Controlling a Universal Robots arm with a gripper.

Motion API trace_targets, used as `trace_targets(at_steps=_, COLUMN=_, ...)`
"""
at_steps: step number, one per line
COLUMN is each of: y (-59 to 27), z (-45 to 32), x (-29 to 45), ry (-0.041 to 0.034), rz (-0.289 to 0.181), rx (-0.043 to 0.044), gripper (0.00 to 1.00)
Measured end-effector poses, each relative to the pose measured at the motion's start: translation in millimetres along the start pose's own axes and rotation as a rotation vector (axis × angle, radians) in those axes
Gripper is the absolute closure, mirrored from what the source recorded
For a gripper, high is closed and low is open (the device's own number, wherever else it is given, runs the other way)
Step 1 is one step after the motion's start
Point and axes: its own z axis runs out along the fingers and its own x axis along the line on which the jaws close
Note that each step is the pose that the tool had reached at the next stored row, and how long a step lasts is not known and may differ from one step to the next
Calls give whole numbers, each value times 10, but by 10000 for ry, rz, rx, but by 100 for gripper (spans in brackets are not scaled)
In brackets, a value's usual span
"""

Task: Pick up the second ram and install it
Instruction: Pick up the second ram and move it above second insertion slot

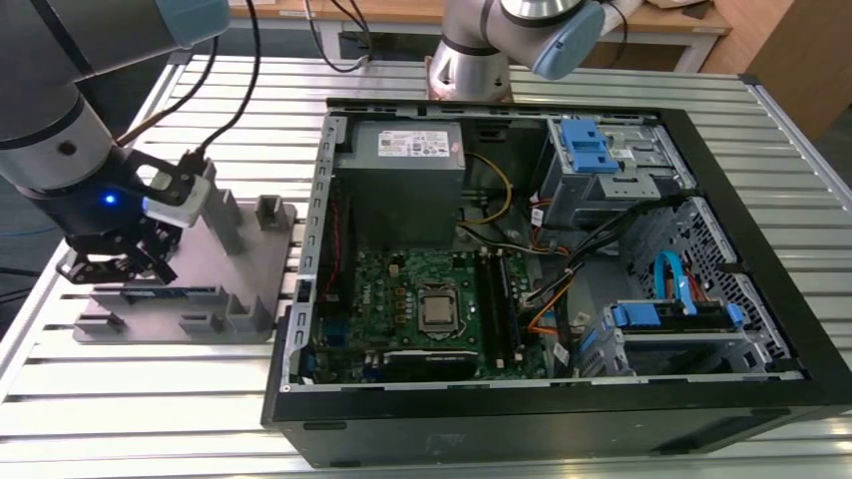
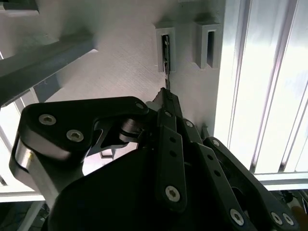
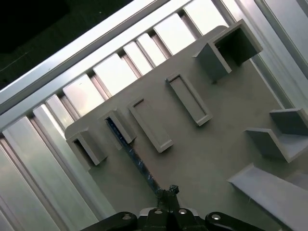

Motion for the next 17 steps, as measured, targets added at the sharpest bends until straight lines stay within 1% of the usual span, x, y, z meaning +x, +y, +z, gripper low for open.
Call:
trace_targets(at_steps=13, y=0, z=0, x=0, ry=-6, rz=-1183, rx=-34, gripper=89)
trace_targets(at_steps=17, y=0, z=0, x=0, ry=-9, rz=-1647, rx=-47, gripper=89)
